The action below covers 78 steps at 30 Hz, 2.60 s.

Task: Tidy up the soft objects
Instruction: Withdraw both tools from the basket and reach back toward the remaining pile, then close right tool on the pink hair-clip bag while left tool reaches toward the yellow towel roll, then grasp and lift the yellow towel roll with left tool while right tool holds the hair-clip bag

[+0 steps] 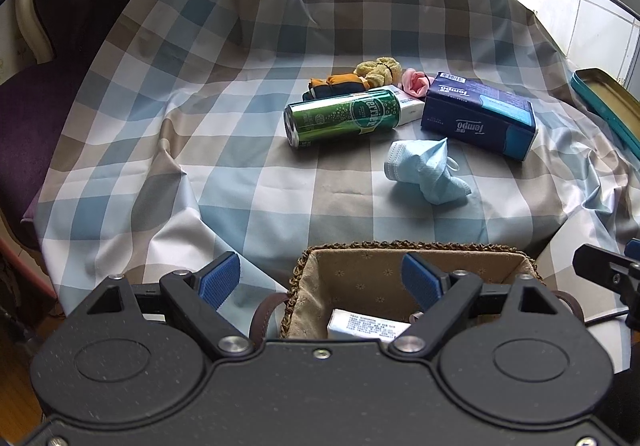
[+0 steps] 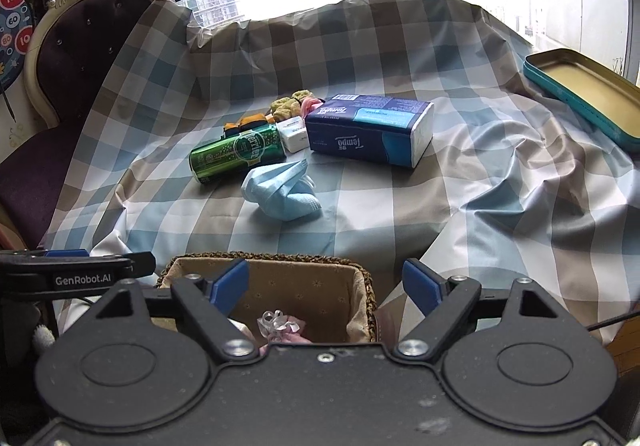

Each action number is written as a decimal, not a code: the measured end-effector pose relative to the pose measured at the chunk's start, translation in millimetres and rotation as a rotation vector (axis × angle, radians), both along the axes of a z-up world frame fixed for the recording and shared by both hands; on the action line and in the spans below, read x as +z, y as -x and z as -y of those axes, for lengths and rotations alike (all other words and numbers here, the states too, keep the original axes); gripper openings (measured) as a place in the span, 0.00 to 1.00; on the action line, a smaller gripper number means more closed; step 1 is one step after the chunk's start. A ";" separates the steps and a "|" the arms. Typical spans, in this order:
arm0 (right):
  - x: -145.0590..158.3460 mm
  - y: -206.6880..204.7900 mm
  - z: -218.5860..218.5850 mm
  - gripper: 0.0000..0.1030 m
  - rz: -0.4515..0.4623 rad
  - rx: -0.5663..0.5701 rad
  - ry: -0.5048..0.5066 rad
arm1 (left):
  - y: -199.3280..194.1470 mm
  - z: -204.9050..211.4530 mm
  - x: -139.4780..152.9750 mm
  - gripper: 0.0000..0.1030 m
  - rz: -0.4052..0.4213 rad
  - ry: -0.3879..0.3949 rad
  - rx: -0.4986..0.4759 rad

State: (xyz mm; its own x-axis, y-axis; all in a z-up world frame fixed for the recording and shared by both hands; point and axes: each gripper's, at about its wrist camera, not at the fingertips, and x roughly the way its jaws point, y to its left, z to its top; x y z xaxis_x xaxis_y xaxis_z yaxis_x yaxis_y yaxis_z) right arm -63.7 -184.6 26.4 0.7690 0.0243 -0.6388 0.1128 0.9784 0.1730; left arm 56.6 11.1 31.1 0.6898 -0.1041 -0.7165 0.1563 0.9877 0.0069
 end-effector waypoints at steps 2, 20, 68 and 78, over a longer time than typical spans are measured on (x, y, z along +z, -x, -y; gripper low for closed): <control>5.2 -9.1 2.8 0.84 0.019 -0.009 0.010 | -7.2 0.2 2.6 0.82 0.005 -0.001 -0.003; 36.5 -114.4 28.2 1.00 0.119 -0.075 0.021 | -89.5 5.1 16.4 0.82 0.019 -0.024 -0.016; -87.9 -437.5 120.1 0.64 -0.294 -0.303 -0.066 | -301.0 87.8 9.6 0.82 -0.063 -0.069 -0.081; -88.6 -432.3 123.6 0.64 -0.258 -0.309 -0.103 | -355.0 126.8 -29.8 0.82 -0.139 -0.101 -0.095</control>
State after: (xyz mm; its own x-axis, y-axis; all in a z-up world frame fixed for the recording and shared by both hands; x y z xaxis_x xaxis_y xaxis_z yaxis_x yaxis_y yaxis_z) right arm 368.6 -308.2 -62.3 0.5654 -0.1091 -0.8175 0.4510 0.8708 0.1958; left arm 411.5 -115.7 1.3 0.5739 -0.0868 -0.8143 0.2553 0.9638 0.0771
